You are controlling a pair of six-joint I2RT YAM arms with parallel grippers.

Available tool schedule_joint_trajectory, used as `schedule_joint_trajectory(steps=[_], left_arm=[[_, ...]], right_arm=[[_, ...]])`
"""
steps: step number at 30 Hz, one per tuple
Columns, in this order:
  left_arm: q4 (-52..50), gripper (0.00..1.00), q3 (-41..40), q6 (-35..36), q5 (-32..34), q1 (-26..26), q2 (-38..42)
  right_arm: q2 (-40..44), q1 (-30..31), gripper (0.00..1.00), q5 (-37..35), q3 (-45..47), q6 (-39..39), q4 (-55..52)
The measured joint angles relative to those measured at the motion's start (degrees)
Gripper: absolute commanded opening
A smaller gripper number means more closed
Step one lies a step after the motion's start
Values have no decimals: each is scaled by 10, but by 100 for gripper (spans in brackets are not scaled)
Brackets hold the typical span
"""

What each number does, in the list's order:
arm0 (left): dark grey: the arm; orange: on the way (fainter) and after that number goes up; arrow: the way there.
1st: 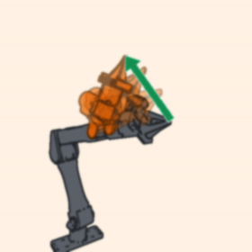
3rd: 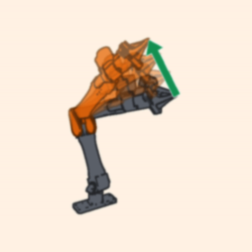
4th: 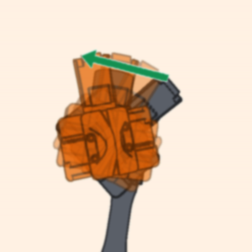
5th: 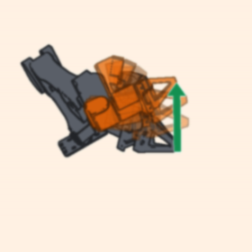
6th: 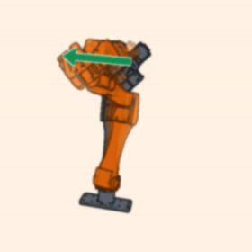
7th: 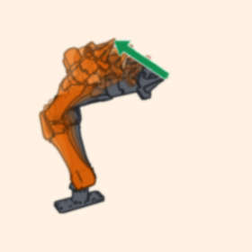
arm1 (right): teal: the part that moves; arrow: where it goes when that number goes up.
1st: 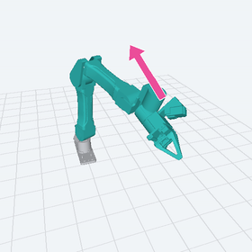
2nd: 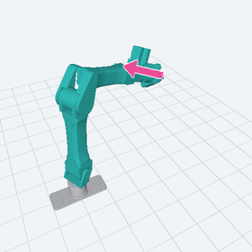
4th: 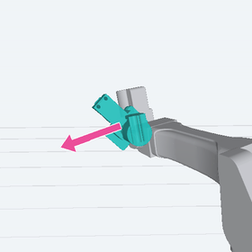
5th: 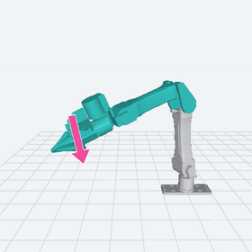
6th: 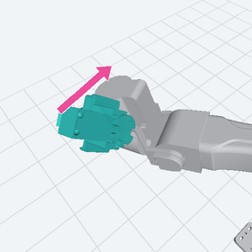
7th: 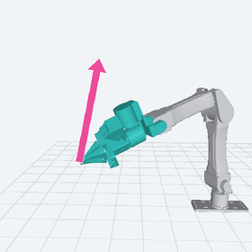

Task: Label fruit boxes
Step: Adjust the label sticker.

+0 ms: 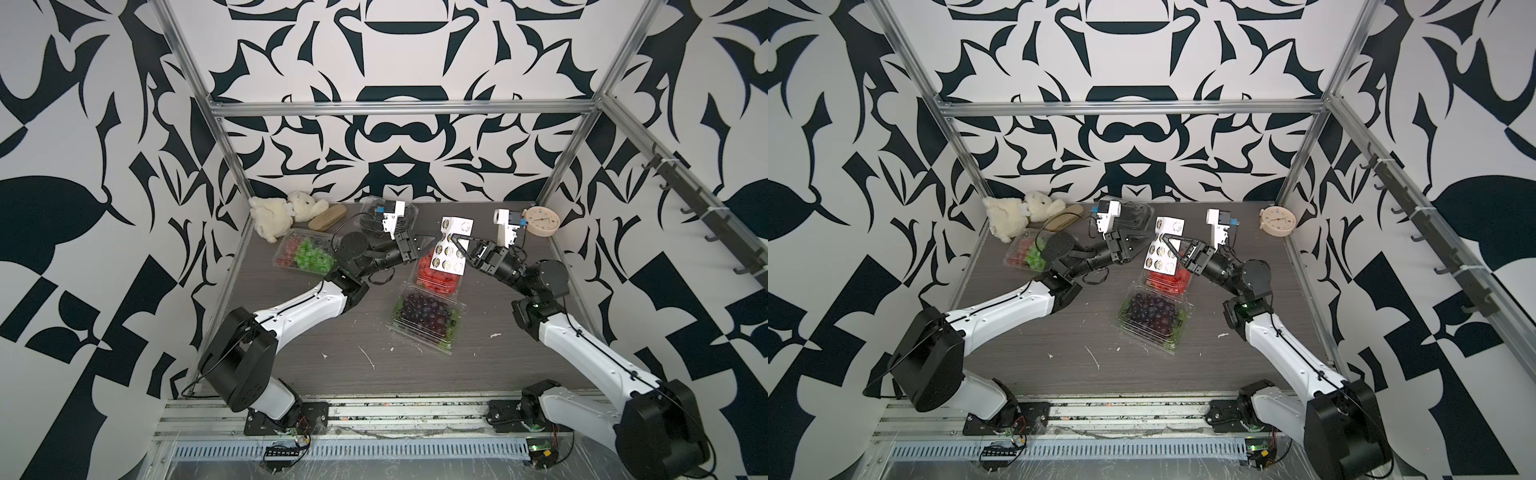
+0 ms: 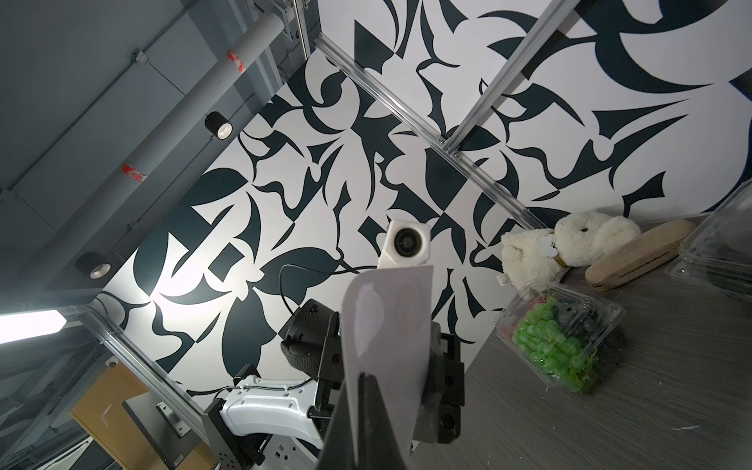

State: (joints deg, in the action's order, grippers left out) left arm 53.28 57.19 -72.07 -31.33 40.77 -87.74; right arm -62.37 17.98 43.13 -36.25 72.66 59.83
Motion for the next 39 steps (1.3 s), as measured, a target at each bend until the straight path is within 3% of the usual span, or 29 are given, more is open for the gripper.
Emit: schedule_joint_trajectory(steps=[8, 15, 39], left_arm=[[39, 0, 0, -29, -16, -1, -10], [87, 0, 0, -51, -26, 0, -17], [67, 0, 28, -44, -37, 12, -47]], right_arm=[[0, 0, 0, 2, 0, 1, 8], [0, 0, 0, 2, 0, 0, 18], [0, 0, 0, 10, 0, 1, 17]])
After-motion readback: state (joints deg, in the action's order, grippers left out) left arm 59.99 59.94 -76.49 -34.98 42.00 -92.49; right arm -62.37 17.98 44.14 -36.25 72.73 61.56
